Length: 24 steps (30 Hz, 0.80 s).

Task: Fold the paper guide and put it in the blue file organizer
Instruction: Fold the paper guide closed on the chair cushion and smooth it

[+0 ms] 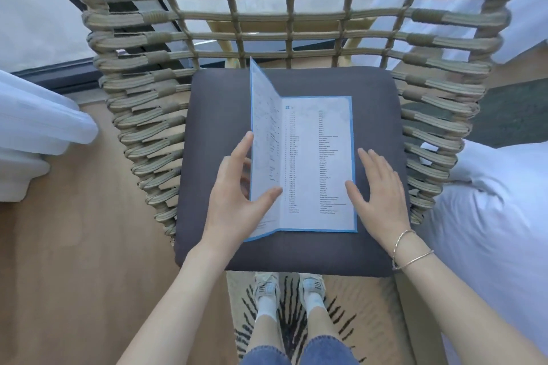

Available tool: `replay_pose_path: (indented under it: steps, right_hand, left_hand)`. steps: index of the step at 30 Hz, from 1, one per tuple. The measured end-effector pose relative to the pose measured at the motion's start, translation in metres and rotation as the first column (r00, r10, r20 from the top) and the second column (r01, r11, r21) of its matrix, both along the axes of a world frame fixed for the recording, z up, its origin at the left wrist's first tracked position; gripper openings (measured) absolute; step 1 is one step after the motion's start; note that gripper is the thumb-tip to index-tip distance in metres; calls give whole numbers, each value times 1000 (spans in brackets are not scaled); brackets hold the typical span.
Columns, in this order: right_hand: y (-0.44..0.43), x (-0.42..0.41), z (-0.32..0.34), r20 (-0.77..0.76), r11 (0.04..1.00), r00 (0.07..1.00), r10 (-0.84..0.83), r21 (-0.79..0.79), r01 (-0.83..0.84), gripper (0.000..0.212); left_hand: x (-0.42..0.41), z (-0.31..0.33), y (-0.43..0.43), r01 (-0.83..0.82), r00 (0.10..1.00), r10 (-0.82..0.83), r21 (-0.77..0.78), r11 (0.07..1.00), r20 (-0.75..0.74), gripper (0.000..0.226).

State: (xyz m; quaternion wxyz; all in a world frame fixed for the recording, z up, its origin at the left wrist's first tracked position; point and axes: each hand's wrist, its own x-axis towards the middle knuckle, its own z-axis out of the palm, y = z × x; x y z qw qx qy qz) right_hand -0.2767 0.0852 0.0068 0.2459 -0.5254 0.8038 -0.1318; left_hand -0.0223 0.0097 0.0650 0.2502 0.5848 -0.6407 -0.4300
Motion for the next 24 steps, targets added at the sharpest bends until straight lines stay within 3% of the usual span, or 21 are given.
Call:
replay_pose_path:
  steps: [3, 6, 10, 16, 20, 24]
  right_hand:
    - [-3, -13, 28, -2, 996, 1000, -4, -84, 4, 59]
    - [-1, -26, 46, 8, 992, 1000, -19, -126, 19, 59]
    - [7, -39, 50, -6, 991, 1000, -25, -129, 24, 59]
    - [18, -39, 21, -25, 995, 1000, 4, -100, -7, 58]
    - [24, -31, -3, -14, 998, 1000, 27, -50, -27, 59]
    - [18, -22, -10, -18, 997, 998, 67, -28, -68, 59]
  left_hand:
    - [-28, 11, 11, 53, 988, -43, 61, 997, -151, 68]
    - [-56, 7, 19, 126, 983, -109, 110, 986, -150, 45]
    - [-86, -16, 25, 324, 934, -326, 43, 945, 147, 46]
    - [-97, -72, 38, 521, 641, -468, 102, 847, 609, 56]
    - [-93, -98, 43, 555, 556, -491, 140, 820, 671, 62]
    - [-90, -94, 39, 540, 627, -479, 100, 836, 615, 62]
